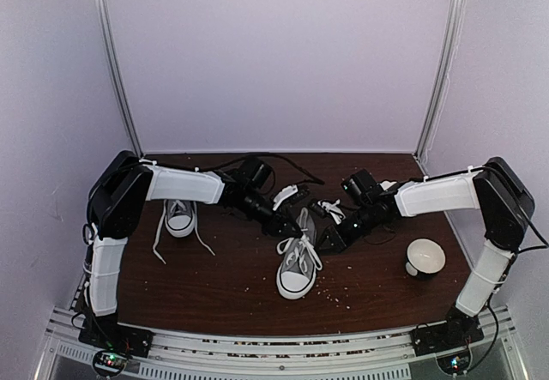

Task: Tie the shoes
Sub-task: Adjust the crossed shoelace on the shoelace.

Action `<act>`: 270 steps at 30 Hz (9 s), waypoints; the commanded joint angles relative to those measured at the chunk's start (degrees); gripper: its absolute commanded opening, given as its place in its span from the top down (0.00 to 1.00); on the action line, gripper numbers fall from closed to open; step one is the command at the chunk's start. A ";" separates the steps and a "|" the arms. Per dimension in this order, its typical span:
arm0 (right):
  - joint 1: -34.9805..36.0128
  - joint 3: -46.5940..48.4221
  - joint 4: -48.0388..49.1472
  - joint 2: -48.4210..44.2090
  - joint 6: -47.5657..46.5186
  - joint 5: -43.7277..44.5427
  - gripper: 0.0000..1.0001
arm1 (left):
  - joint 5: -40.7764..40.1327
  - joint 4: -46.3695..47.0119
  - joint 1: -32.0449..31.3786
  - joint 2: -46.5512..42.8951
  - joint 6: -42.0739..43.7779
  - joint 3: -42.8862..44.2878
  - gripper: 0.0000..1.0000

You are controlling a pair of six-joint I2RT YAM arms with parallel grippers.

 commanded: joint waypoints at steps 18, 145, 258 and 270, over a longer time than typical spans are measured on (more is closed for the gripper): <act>-1.09 -2.15 -2.45 -2.29 -1.78 3.08 1.00 | 0.26 4.24 1.27 -4.69 -1.26 -3.41 1.00; 2.93 -4.06 8.35 -1.52 -4.72 7.06 1.00 | 1.68 7.23 1.97 -3.55 -4.59 -4.03 1.00; 2.02 -4.35 3.26 -1.18 -6.17 6.33 1.00 | 0.54 -15.09 0.11 0.19 23.72 9.06 1.00; 1.33 -5.23 2.40 -1.83 -6.87 7.21 1.00 | 2.02 -15.05 2.45 -1.15 23.58 6.98 1.00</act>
